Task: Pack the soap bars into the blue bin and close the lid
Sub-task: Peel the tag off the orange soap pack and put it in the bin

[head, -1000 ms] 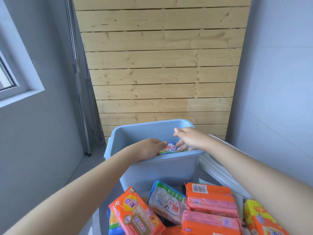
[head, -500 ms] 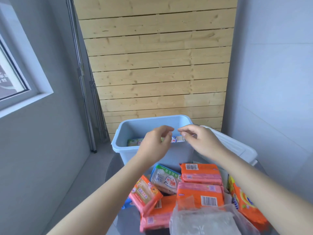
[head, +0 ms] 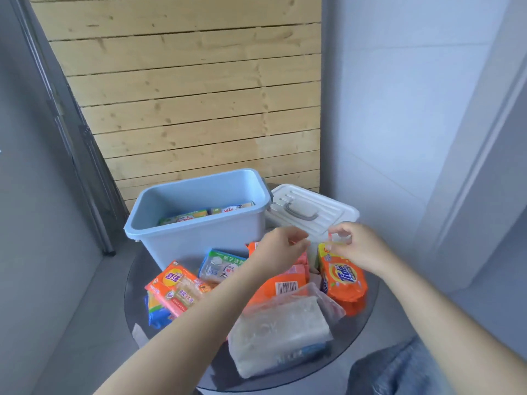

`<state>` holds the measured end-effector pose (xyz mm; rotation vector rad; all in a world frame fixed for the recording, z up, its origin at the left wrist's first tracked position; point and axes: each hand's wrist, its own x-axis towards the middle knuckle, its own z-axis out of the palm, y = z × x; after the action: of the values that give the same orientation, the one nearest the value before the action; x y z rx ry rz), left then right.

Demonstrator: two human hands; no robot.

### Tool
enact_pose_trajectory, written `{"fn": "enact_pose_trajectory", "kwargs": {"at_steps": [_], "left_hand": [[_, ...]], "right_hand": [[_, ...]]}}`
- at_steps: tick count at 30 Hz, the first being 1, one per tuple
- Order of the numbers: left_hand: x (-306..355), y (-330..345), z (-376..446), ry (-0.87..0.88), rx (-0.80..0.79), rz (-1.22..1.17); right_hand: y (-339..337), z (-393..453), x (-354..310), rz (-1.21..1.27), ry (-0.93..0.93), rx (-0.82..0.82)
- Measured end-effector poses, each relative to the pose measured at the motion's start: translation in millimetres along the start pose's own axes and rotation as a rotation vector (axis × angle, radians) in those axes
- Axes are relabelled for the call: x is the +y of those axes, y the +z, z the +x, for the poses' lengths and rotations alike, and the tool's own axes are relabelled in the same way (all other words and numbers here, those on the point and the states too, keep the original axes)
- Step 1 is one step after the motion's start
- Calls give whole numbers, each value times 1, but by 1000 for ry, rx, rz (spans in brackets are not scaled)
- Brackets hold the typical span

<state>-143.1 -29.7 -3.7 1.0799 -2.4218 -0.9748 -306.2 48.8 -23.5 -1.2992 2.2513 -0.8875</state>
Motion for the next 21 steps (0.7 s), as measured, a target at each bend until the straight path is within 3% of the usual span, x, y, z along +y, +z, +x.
{"fn": "enact_pose_trajectory", "kwargs": {"at_steps": [4, 8, 12, 21], "left_hand": [[5, 22, 13, -58, -139, 17], [10, 34, 28, -106, -166, 24], [11, 42, 38, -163, -215, -72], [11, 46, 37, -138, -162, -278]], "right_hand": [[4, 3, 16, -75, 66, -50], [3, 13, 29, -155, 110, -14], [5, 25, 32, -36, 158, -49], [-3, 34, 38, 252, 224, 144]]}}
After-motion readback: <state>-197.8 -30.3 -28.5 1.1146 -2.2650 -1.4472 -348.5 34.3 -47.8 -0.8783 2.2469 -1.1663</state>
